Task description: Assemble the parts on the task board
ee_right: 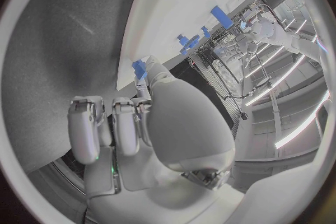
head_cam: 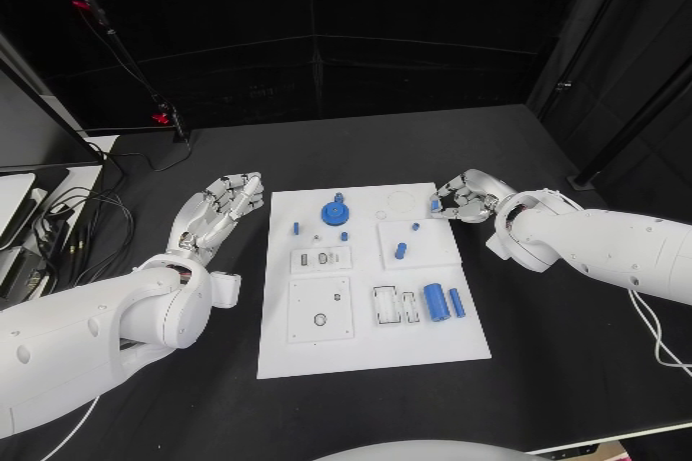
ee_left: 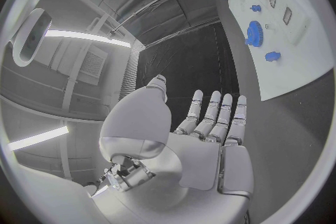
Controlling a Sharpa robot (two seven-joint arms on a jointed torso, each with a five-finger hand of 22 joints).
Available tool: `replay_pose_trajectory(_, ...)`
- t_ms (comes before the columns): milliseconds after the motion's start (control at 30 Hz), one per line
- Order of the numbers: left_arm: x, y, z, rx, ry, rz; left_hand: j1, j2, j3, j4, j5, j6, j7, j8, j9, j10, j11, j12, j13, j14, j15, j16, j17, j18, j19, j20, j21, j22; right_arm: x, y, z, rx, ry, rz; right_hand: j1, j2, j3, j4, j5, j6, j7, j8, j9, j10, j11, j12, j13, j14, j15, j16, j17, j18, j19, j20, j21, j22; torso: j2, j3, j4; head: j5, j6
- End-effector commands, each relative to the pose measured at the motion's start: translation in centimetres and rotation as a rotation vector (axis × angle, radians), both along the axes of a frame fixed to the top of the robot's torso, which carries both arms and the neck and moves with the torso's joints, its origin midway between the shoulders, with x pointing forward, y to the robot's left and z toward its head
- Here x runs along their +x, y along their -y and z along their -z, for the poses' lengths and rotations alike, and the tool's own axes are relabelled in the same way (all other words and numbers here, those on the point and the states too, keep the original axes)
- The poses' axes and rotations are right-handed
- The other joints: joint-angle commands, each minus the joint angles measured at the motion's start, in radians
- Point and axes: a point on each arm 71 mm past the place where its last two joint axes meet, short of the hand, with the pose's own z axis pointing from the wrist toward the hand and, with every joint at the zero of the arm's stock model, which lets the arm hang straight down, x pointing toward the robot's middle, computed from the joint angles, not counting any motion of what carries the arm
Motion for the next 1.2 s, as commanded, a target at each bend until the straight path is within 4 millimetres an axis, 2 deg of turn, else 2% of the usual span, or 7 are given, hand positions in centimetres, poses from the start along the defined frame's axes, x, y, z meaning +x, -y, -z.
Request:
replay_pose_trajectory(33, -0.5, 0.1, -1.8, -0.075, 0.238, 0.028, -0.001, 0.011, -0.004, 0.000, 0.007, -0.008, 0.157, -0.005, 0.000, 0.006, -0.002, 0.006, 0.000, 0.008, -0.001, 0.003, 0.001, 0.005, -0.005, 0.001, 0.004, 0.001, 0.1, 0.0, -0.2, -0.002, 0.017, 0.000, 0.002, 0.012, 0.004, 0.000, 0.005, 0.016, -0.002, 0.009, 0.002, 0.106, -0.008, 0.003, 0.261, 0.102, -0.008, 0.002, 0.263, -0.007, 0.106, -0.008, 0.003, 0.263, -0.001, 0.0005, 0.0005, -0.002, 0.000)
replay_pose_trajectory(267, -0.6, 0.1, -1.8, -0.075, 0.238, 0.027, -0.001, 0.011, -0.005, 0.000, 0.007, -0.008, 0.157, -0.005, 0.000, 0.006, -0.002, 0.006, 0.000, 0.008, -0.001, 0.003, 0.001, 0.005, -0.005, 0.001, 0.004, 0.001, 0.1, 0.0, -0.1, -0.003, 0.015, 0.007, 0.007, 0.022, 0.005, -0.001, 0.011, 0.056, -0.004, 0.020, 0.006, 0.106, -0.009, 0.003, 0.261, 0.102, -0.009, 0.002, 0.263, -0.007, 0.106, -0.009, 0.003, 0.263, 0.000, 0.0004, 0.0000, 0.002, -0.001)
replay_pose_trajectory(567, -0.5, 0.1, -1.7, -0.075, 0.237, 0.028, -0.001, 0.011, -0.005, 0.000, 0.007, -0.008, 0.157, -0.005, 0.000, 0.006, -0.002, 0.006, 0.000, 0.008, -0.001, 0.003, 0.001, 0.005, -0.005, 0.001, 0.004, 0.001, 0.1, 0.0, -0.2, -0.018, 0.024, 0.015, 0.020, 0.037, 0.009, -0.009, 0.018, 0.125, -0.008, 0.036, 0.011, 0.106, -0.001, 0.003, 0.261, 0.102, -0.002, 0.002, 0.263, -0.007, 0.106, -0.005, 0.003, 0.263, 0.000, 0.0003, -0.0006, 0.002, -0.002)
replay_pose_trajectory(800, -0.5, 0.1, -1.7, -0.075, 0.237, 0.028, -0.001, 0.011, -0.005, 0.000, 0.007, -0.008, 0.157, -0.005, 0.000, 0.006, -0.002, 0.006, 0.000, 0.008, -0.001, 0.003, 0.001, 0.005, -0.005, 0.001, 0.004, 0.001, 0.2, -0.3, -0.7, -0.010, 0.098, 0.009, 0.024, 0.037, 0.010, -0.012, 0.019, 0.129, -0.009, 0.035, 0.010, 0.106, 0.000, 0.003, 0.261, 0.102, -0.002, 0.002, 0.263, -0.007, 0.106, -0.004, 0.003, 0.263, 0.000, 0.0010, 0.0008, 0.002, 0.000)
replay_pose_trajectory(1100, -0.5, 0.0, -1.7, -0.074, 0.237, 0.026, 0.000, 0.011, -0.006, 0.000, 0.008, -0.008, 0.157, -0.005, 0.000, 0.006, -0.002, 0.006, 0.000, 0.008, -0.001, 0.003, 0.001, 0.005, -0.006, 0.001, 0.004, 0.001, -0.4, -1.6, -1.8, 0.077, 0.207, -0.018, 0.028, 0.038, 0.011, -0.016, 0.024, 0.139, -0.004, 0.034, 0.009, 0.106, 0.004, 0.003, 0.261, 0.102, 0.001, 0.002, 0.263, -0.007, 0.106, -0.002, 0.003, 0.263, -0.002, -0.0008, -0.0025, 0.018, 0.002)
replay_pose_trajectory(1200, -0.5, 0.1, -1.7, -0.074, 0.237, 0.027, 0.000, 0.011, -0.006, 0.000, 0.008, -0.008, 0.157, -0.005, 0.000, 0.006, -0.002, 0.006, 0.000, 0.008, -0.001, 0.003, 0.001, 0.005, -0.006, 0.001, 0.004, 0.001, -1.0, -2.0, -2.0, 0.099, 0.209, -0.028, 0.028, 0.039, 0.011, -0.016, 0.025, 0.143, -0.003, 0.034, 0.009, 0.106, 0.006, 0.003, 0.261, 0.102, 0.002, 0.002, 0.263, -0.007, 0.106, -0.001, 0.003, 0.263, -0.001, -0.0011, 0.0012, 0.018, 0.002)
